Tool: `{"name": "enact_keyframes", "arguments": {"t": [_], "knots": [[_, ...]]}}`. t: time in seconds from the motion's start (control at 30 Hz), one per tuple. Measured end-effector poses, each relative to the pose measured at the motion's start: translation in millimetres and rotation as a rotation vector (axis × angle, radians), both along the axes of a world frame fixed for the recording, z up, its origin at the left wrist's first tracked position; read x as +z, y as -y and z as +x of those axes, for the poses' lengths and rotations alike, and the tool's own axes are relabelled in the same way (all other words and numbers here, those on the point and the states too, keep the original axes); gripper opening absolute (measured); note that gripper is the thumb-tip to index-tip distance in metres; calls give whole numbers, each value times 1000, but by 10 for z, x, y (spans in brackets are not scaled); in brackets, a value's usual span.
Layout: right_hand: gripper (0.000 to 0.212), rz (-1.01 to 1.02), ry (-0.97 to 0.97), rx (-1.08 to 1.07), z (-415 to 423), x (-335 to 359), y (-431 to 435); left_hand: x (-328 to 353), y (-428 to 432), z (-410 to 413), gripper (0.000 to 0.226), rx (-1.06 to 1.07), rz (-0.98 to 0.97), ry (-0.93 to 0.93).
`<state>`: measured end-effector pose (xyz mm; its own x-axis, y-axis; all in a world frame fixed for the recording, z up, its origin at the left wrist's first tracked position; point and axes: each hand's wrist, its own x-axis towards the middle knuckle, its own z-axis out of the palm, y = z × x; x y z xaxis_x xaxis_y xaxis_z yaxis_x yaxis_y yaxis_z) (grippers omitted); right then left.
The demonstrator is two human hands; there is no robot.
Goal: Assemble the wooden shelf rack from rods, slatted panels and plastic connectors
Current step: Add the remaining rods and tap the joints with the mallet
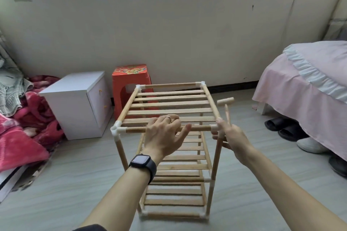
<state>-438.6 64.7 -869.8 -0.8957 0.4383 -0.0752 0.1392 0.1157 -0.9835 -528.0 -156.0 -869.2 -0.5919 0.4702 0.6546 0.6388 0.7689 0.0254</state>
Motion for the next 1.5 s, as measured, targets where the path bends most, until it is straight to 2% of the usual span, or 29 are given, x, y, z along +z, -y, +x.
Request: {"name": "enact_keyframes", "arguments": {"t": [0.17,0.27,0.4,0.47,0.53,0.6,0.63,0.73,0.93,1.07,1.17,1.3,1.5], "knots": [[44,-69,-35,73,65,-75,226,-27,195,-48,59,32,1,46],[40,-168,-48,84,113,-66,343,2,146,36,49,48,33,132],[50,-264,-39,68,178,14,354,79,-209,357,34,-86,36,106],[46,-308,-31,79,197,40,319,93,-473,515,31,-154,-26,72],[37,-357,-22,77,222,12,266,127,-691,606,32,-118,-110,127],[52,-391,-18,9,265,-25,184,167,-832,634,32,-11,-154,173],[51,-387,-18,-46,289,-28,138,180,-883,636,30,32,-167,184],[28,-324,-10,-185,370,-43,-18,191,-1004,631,20,68,-154,229],[26,-191,44,-251,495,-123,-141,215,-1043,592,23,44,-183,231],[25,-110,90,-202,605,-202,-146,478,-1038,449,30,31,-139,284],[40,29,124,-135,631,-254,-146,680,-995,292,33,27,-73,318],[49,244,132,-51,599,-310,-123,836,-946,153,34,33,13,356],[71,324,135,116,505,-486,-75,1206,-790,-113,39,181,205,362]]}}
